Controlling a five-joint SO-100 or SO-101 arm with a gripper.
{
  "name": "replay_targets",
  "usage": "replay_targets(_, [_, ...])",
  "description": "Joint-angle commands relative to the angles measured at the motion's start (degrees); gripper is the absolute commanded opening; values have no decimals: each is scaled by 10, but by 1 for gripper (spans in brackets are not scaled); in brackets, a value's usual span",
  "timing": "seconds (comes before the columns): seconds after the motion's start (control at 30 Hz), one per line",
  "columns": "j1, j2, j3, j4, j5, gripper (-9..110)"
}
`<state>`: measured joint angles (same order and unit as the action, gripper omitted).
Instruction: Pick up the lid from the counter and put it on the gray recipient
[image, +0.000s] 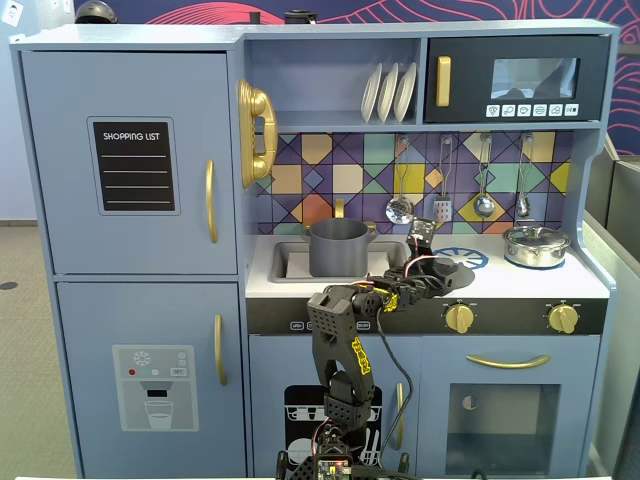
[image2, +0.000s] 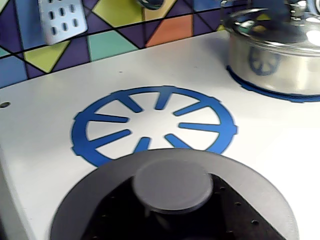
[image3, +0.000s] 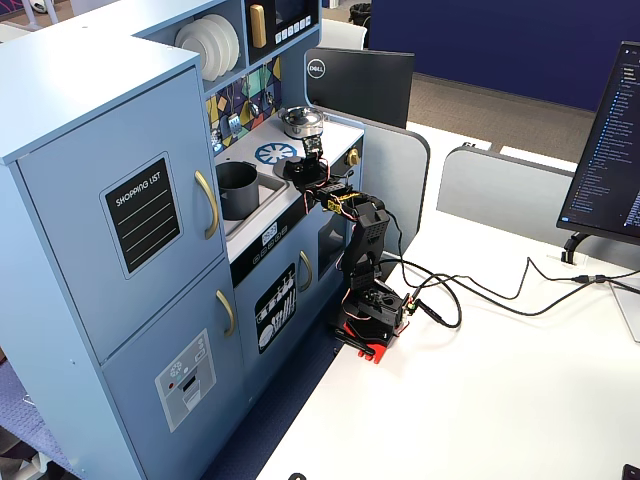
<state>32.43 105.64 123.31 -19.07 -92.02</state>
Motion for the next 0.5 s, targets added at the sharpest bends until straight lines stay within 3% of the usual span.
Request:
replay_targets(0.0, [-15,2,-33,-20,-5,0])
replay_targets(0.23, [-21,28,-72,-2,-9,0])
replay_targets(0.47, [-34,79,-192,115,-4,0])
